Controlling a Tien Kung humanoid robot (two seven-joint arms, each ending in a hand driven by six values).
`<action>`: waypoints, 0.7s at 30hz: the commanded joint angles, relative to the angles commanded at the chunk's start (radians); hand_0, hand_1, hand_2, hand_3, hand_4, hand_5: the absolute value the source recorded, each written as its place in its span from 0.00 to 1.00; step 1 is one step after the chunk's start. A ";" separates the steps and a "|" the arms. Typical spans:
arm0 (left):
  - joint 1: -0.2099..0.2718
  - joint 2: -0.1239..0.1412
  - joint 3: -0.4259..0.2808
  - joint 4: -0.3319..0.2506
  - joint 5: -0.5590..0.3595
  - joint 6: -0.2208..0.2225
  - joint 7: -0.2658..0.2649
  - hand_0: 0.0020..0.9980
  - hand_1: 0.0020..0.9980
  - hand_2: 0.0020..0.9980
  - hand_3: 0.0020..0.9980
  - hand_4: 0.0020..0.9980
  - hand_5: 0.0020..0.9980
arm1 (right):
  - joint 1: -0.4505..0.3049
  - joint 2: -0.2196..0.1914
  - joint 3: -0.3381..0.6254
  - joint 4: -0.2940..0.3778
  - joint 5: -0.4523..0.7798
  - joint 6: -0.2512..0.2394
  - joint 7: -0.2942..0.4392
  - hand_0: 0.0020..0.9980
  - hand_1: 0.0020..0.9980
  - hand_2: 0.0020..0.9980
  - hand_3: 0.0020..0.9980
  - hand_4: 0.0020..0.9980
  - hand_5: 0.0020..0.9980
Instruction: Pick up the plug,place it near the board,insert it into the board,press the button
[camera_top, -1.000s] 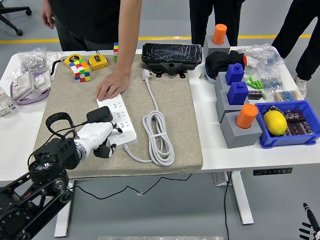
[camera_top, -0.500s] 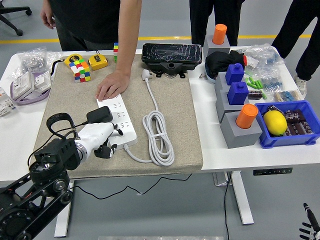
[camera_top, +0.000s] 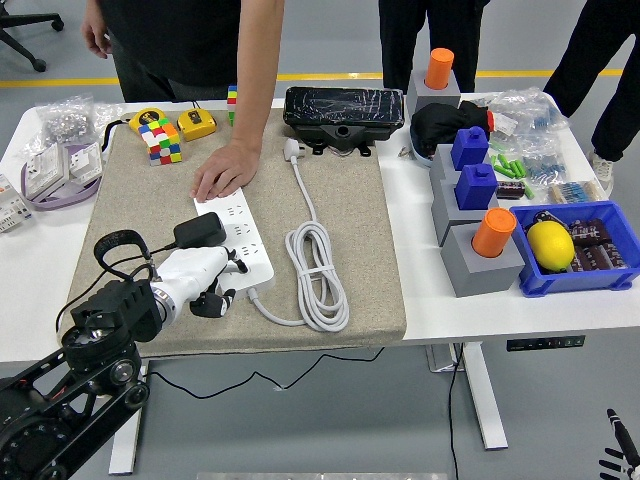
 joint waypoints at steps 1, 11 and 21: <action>0.000 0.000 0.001 0.005 0.000 -0.001 0.000 0.17 0.02 0.12 0.73 0.53 0.00 | 0.001 0.000 -0.001 0.000 0.000 0.000 0.000 0.80 0.76 0.75 0.81 1.00 1.00; -0.004 0.002 -0.002 -0.007 0.008 -0.005 0.002 0.17 0.01 0.12 0.73 0.53 0.00 | 0.005 -0.001 0.000 0.000 0.001 0.000 0.000 0.80 0.76 0.75 0.81 1.00 1.00; -0.003 0.000 -0.074 -0.100 0.043 0.001 0.002 0.17 0.02 0.12 0.73 0.54 0.00 | 0.006 0.000 0.001 0.000 0.002 0.001 -0.001 0.80 0.76 0.75 0.81 1.00 1.00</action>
